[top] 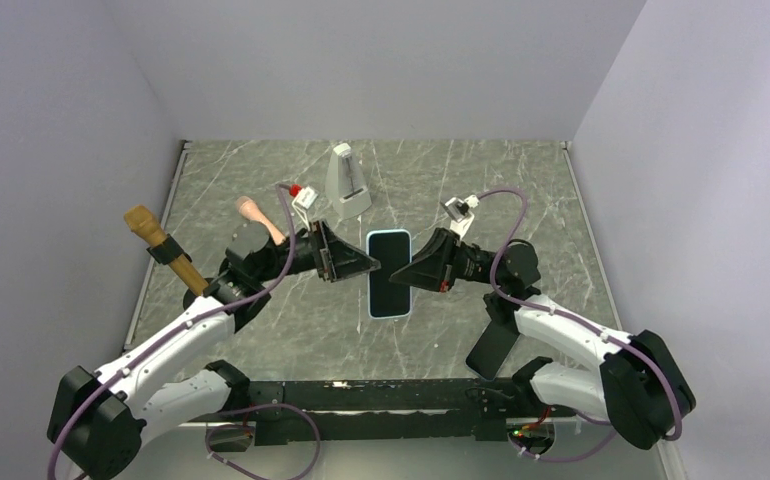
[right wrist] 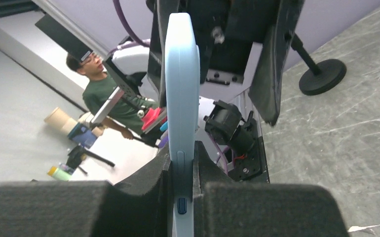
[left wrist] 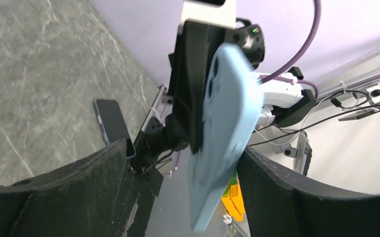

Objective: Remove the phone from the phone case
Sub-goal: Remove the phone case from the phone.

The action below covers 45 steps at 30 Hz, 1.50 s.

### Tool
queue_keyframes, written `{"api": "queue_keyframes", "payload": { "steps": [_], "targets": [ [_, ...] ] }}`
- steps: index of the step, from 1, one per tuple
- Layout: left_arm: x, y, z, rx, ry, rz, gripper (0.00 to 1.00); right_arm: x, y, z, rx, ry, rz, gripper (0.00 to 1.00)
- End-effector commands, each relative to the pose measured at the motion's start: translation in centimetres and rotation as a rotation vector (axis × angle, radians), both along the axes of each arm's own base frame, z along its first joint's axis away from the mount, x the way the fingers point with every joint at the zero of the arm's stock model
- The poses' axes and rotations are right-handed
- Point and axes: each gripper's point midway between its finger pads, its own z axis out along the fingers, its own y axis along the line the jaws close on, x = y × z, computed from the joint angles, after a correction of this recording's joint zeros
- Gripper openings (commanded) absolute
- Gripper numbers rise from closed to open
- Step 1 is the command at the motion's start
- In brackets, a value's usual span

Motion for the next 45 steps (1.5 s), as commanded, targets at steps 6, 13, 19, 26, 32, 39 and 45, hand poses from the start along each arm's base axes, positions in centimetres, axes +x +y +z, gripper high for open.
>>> {"api": "queue_keyframes", "payload": {
  "steps": [6, 13, 19, 26, 32, 39, 45],
  "targets": [
    [1.4, -0.6, 4.7, 0.017, -0.115, -0.022, 0.55, -1.8, 1.1, 1.8, 0.055, -0.11, 0.066, 0.0],
    [2.1, -1.2, 3.0, 0.104, -0.075, -0.034, 0.33, -0.7, 1.8, 2.1, 0.048, -0.111, 0.018, 0.0],
    [2.1, -1.5, 2.0, 0.129, -0.057, -0.057, 0.33, 0.2, 2.3, 2.5, 0.052, -0.12, -0.011, 0.0],
    [2.1, -2.1, 1.7, 0.132, -0.054, -0.101, 0.08, 1.1, 3.1, 2.0, 0.001, -0.13, -0.031, 0.0],
    [3.0, -2.0, 3.2, 0.136, -0.05, -0.094, 0.0, 2.5, 2.7, -0.6, -0.106, -0.057, -0.116, 0.63],
    [5.1, -0.5, 5.6, 0.075, -0.075, -0.041, 0.0, 0.7, 1.7, -2.4, -0.136, -0.081, -0.081, 0.95],
    [5.8, 0.6, 7.3, 0.012, -0.08, -0.076, 0.0, -1.9, 1.5, -3.0, -0.077, -0.091, 0.115, 0.48]
  ]
}}
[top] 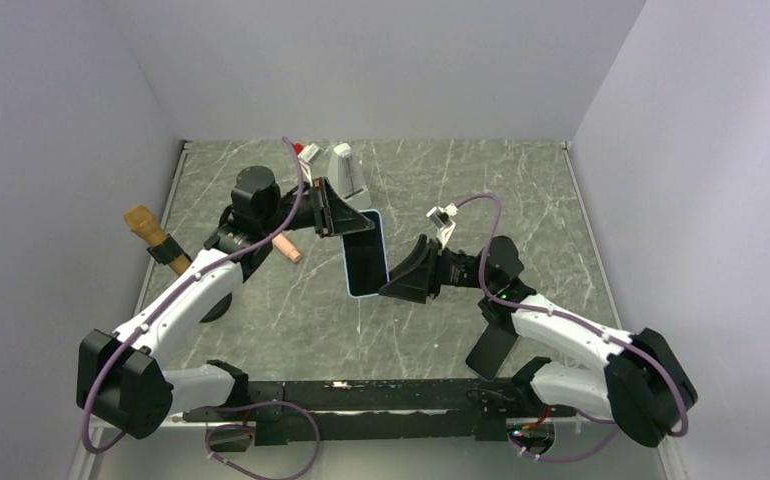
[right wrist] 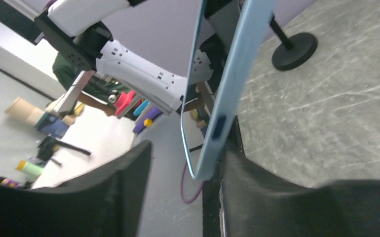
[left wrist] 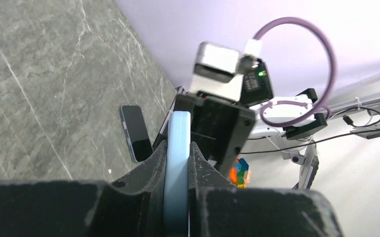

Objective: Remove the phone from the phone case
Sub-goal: Remove the phone case from the phone.

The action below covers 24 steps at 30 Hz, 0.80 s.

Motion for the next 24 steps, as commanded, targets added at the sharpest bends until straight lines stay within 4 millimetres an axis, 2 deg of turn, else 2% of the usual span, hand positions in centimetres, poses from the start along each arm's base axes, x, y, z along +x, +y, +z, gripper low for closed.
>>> {"api": "queue_keyframes", "payload": {
  "steps": [1, 3, 6, 11, 16, 24],
  "targets": [
    [-0.6, 0.5, 5.0, -0.097, -0.108, -0.065, 0.0, -2.2, -0.4, 0.5, 0.078, -0.049, 0.158, 0.46],
    [-0.4, 0.8, 5.2, -0.088, -0.116, -0.056, 0.0, -2.4, -0.4, 1.0, 0.109, -0.068, 0.183, 0.45],
    [-0.4, 0.8, 5.4, -0.088, -0.115, -0.063, 0.0, -2.1, 0.0, 1.0, 0.12, -0.059, 0.203, 0.38],
    [-0.5, 0.9, 5.8, -0.094, -0.115, -0.071, 0.0, -1.3, 0.3, 1.2, 0.133, -0.062, 0.195, 0.37],
    [-0.6, 0.9, 5.7, -0.089, -0.116, -0.075, 0.0, -1.0, 0.4, 1.4, 0.124, -0.08, 0.181, 0.3],
    [-0.7, 1.2, 5.3, -0.072, -0.123, -0.063, 0.0, -1.5, 0.0, 2.2, 0.138, -0.103, 0.169, 0.43]
  ]
}}
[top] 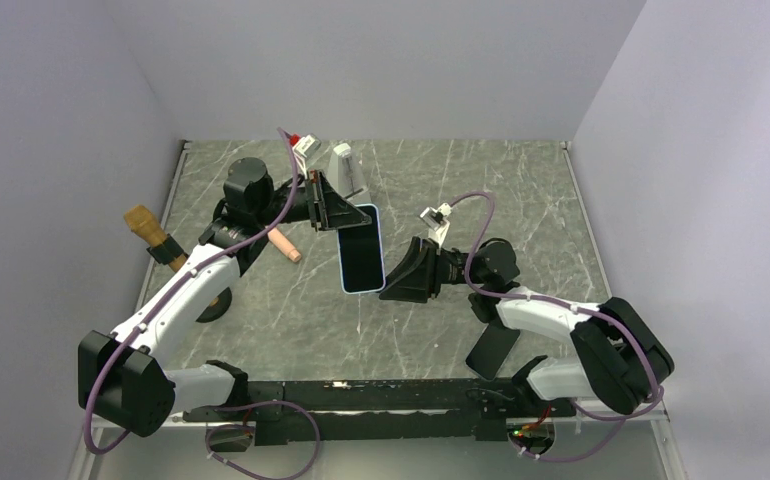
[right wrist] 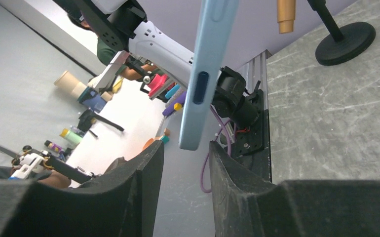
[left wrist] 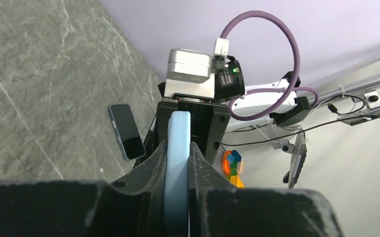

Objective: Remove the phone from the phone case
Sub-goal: Remove the phone case from the phone.

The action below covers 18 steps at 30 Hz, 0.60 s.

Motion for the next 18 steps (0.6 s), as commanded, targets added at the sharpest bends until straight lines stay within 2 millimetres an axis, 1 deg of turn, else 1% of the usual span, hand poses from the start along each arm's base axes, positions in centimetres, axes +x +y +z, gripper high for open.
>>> {"api": "queue_keyframes", "payload": {
  "steps": [1, 4, 7, 10, 12, 18],
  "targets": [
    [-0.9, 0.4, 3.0, -0.035, -0.105, -0.017, 0.0, -0.2, -0.3, 2.9, 0.08, -0.126, -0.014, 0.43],
    [-1.2, 0.5, 3.3, -0.051, -0.107, -0.015, 0.0, -0.1, -0.3, 3.1, 0.08, -0.125, -0.016, 0.4],
    [-1.5, 0.6, 3.4, -0.059, -0.105, -0.013, 0.0, -0.2, -0.2, 3.4, 0.09, -0.134, -0.008, 0.32],
    [-1.7, 0.7, 3.5, -0.064, -0.099, -0.015, 0.0, -0.3, 0.1, 3.3, 0.086, -0.141, 0.004, 0.26],
    [-2.0, 0.7, 3.8, -0.075, -0.097, -0.024, 0.0, -0.1, 0.4, 3.3, 0.086, -0.149, 0.0, 0.24],
    [-2.9, 0.8, 4.8, -0.099, -0.111, -0.059, 0.0, 0.4, 0.9, 3.6, 0.095, -0.154, 0.014, 0.23]
  ]
}}
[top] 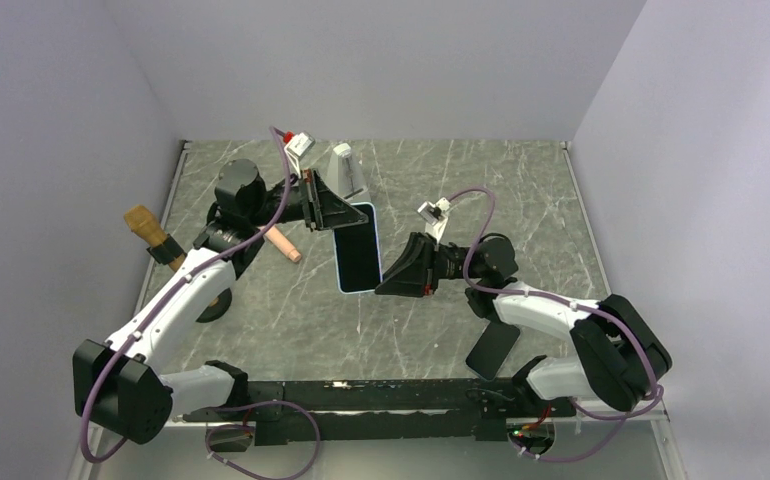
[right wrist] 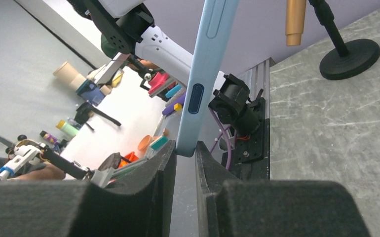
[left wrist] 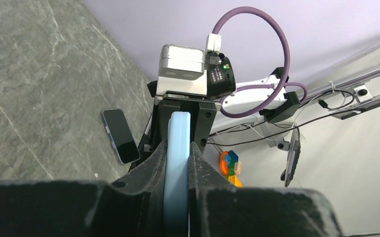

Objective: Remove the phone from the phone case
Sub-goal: Remove the phone case from the phone.

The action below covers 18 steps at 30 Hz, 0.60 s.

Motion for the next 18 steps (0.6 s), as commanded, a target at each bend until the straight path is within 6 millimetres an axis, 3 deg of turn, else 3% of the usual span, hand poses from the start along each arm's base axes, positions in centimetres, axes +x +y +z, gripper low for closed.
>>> {"api": "queue_keyframes", "payload": {
  "steps": [1, 6, 11, 14, 18],
  "targets": [
    [-2.1, 0.4, 3.4, -0.063, -0.09, -0.05, 0.0, 0.6, 0.7, 1.9, 0.063, -0.093, 0.008, 0.2],
    [-3.3, 0.6, 4.5, -0.078, -0.11, -0.108, 0.0, 1.0, 1.1, 1.4, 0.045, -0.129, 0.007, 0.01],
    [-5.5, 0.9, 6.5, -0.128, -0.119, -0.207, 0.0, 1.2, 1.4, 0.2, 0.011, -0.287, 0.012, 0.0],
    [-6.9, 1.3, 7.4, -0.178, -0.102, -0.263, 0.0, 1.0, 1.7, 0.5, 0.04, -0.377, 0.049, 0.0],
    [-8.0, 1.7, 8.0, -0.221, -0.078, -0.296, 0.0, 2.1, 3.1, 1.3, 0.06, -0.427, 0.052, 0.0]
  ]
}}
